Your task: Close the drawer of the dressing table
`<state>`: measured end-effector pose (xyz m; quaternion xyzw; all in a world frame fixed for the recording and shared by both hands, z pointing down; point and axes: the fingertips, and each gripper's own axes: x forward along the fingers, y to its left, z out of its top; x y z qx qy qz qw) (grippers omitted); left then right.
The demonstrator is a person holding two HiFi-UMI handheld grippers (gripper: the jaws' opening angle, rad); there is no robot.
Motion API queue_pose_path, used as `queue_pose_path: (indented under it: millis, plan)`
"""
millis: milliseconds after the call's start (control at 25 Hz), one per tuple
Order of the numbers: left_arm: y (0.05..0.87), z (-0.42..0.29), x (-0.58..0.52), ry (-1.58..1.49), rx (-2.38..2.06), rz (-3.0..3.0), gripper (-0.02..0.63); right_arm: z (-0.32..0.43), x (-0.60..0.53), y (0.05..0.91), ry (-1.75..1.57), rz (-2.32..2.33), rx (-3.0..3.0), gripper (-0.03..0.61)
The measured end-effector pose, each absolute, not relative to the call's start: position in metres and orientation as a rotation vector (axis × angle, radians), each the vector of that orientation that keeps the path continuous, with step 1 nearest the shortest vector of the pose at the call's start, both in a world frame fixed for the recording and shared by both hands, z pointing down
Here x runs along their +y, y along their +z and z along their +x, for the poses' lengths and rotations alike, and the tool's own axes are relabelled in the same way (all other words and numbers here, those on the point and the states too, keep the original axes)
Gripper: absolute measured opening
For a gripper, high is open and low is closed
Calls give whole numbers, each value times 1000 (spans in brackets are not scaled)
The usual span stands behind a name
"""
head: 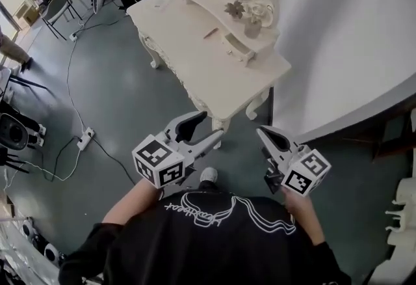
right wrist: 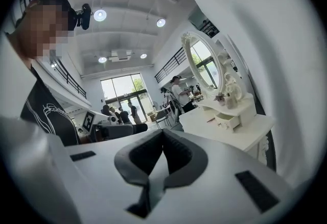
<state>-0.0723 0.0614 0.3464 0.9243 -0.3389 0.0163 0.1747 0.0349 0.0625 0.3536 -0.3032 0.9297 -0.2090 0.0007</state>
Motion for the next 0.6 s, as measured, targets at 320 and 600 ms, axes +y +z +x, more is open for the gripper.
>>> queue_pose_path:
  millis: [320,600]
  plan:
    - [357,-102,-9,74,-911,2643,243,9,5,355,-650,-1064,2890,5]
    - [369,-100,-43,105,-896,2659,242,18,-8,360,-654,-1158,2881,5]
